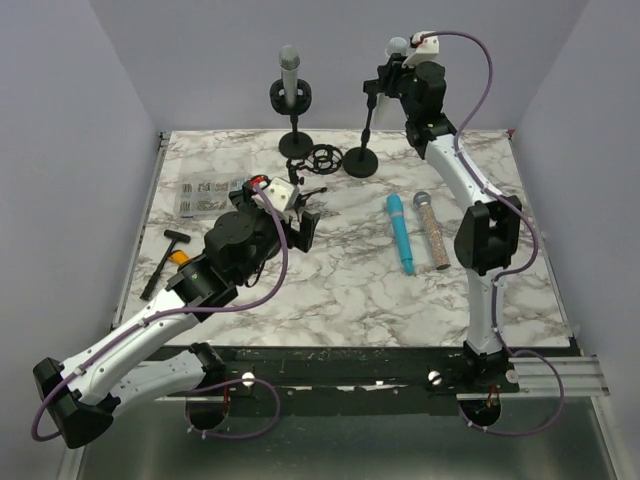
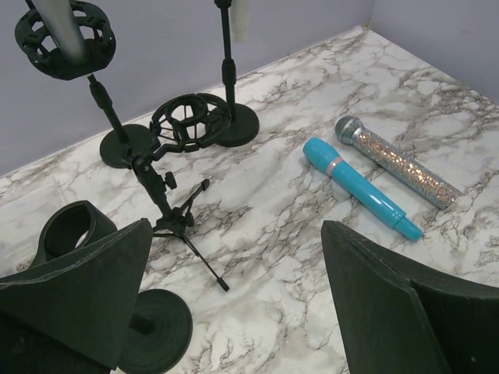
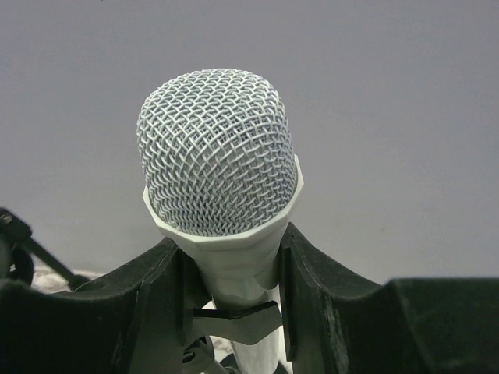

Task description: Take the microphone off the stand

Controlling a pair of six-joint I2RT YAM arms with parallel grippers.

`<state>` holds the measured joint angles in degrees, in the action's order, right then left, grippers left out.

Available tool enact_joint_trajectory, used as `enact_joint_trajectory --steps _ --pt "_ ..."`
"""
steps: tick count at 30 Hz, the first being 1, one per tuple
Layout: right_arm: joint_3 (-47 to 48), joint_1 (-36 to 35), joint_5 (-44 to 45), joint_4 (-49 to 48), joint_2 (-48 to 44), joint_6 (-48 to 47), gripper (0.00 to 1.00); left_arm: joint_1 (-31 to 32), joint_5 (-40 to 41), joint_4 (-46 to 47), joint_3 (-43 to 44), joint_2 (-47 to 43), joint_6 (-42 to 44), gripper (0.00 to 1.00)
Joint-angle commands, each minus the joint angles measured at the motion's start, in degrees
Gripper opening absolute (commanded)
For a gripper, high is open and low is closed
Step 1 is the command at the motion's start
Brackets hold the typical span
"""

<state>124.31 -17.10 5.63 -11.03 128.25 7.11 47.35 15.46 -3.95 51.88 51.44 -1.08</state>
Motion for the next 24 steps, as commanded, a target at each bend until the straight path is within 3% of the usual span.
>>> enact_joint_trajectory --steps 1,7,13,18,24 --pt "-7.43 -0.12 -5.28 0.58 -8.88 5.09 0.11 -0.27 0.46 0.48 0.94 -0.43 0.56 0.93" --pt "-22.72 -0.69 -7.61 0.65 -21.23 6.28 0.1 -1.03 0.09 0.7 0.9 -1.08 0.61 0.93" --pt "-41.61 -3.4 -9.99 -1.75 -34.59 7.43 0.09 -3.24 -5.45 0.32 1.62 -0.78 -1.73 0.93" --pt "-49.42 -8.56 -9.81 0.22 -42.32 7.39 0.09 -5.48 -11.95 0.52 1.87 -0.02 -4.1 0.95" --pt "-55.96 -17.89 -2.83 4.4 -51.12 11.66 0.09 -6.17 -19.3 -0.45 3.57 2.73 -4.68 0.99"
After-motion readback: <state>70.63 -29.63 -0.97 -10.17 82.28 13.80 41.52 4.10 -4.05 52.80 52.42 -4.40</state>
